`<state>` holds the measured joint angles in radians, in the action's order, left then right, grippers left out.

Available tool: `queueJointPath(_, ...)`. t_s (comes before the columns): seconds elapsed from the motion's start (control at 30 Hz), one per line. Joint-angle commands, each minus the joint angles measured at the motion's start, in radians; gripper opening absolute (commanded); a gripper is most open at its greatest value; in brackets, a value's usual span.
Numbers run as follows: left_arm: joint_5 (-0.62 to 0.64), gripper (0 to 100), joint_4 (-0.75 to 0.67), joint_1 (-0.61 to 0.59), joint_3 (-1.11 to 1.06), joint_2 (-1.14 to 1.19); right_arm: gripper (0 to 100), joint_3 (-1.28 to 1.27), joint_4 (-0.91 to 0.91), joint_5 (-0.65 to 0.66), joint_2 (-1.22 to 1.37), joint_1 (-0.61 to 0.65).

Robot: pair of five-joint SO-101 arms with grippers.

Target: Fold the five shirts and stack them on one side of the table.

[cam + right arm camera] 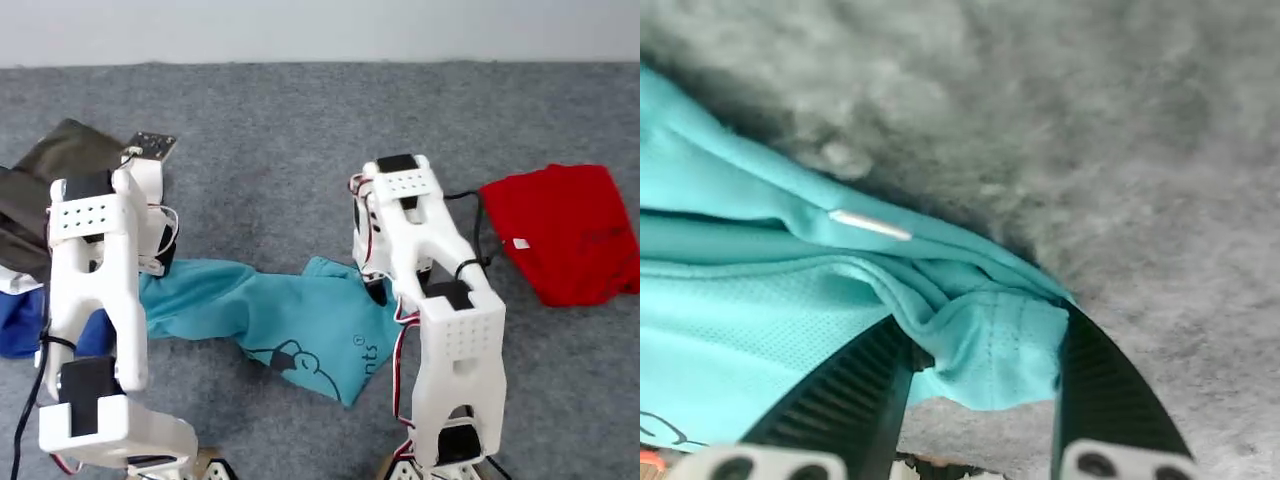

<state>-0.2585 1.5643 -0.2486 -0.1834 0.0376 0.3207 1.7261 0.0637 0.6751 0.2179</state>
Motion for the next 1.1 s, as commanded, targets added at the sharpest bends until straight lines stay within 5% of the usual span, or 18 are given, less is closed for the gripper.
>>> queueJointPath(0.0,0.002,1,-0.009,0.000,0.001,-0.040,17.9,0.098,0.062,-0.006,0.025,-0.024)
queueJointPath(0.43,0.002,1,-0.009,0.084,-0.001,-0.040,17.4,0.140,0.067,-0.015,0.162,-0.065)
queueJointPath(0.73,0.003,1,-0.009,0.092,-0.001,-0.040,0.9,0.141,0.056,-0.006,0.162,-0.090)
queueJointPath(1.07,0.003,1,-0.008,0.092,-0.002,-0.040,0.9,0.152,0.062,0.133,0.159,-0.087)
